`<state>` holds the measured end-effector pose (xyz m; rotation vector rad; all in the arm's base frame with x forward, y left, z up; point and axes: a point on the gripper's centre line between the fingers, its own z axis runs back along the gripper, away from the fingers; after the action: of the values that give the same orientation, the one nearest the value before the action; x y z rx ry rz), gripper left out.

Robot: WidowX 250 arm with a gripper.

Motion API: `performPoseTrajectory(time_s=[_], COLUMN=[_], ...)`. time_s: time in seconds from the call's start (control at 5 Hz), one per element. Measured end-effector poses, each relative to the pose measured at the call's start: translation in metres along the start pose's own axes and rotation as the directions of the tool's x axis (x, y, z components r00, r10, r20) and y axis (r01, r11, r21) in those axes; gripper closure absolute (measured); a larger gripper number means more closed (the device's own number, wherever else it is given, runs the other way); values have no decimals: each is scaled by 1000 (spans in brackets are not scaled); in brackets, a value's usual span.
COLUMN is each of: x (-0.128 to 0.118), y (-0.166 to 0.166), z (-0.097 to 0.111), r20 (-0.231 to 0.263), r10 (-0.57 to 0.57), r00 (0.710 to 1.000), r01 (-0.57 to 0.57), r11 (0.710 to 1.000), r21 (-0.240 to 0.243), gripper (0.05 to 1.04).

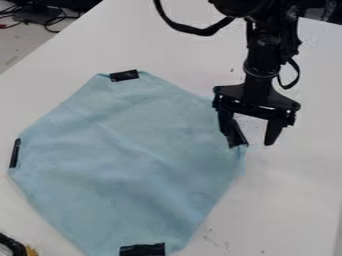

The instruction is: Fold the cloth from top right to bottom left

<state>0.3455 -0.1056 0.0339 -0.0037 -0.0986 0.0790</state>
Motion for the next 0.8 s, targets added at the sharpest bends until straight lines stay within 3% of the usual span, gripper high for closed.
performPoseTrajectory(time_s=[0.6, 0.8], x=[20, 18], y=[16, 21], z=[-15, -26], r20=[-4, -36], r10=[18, 25], r00=[1000, 999], r01=[-18, -26], r11=[1000, 999], r21=[-11, -22], gripper=[83, 118])
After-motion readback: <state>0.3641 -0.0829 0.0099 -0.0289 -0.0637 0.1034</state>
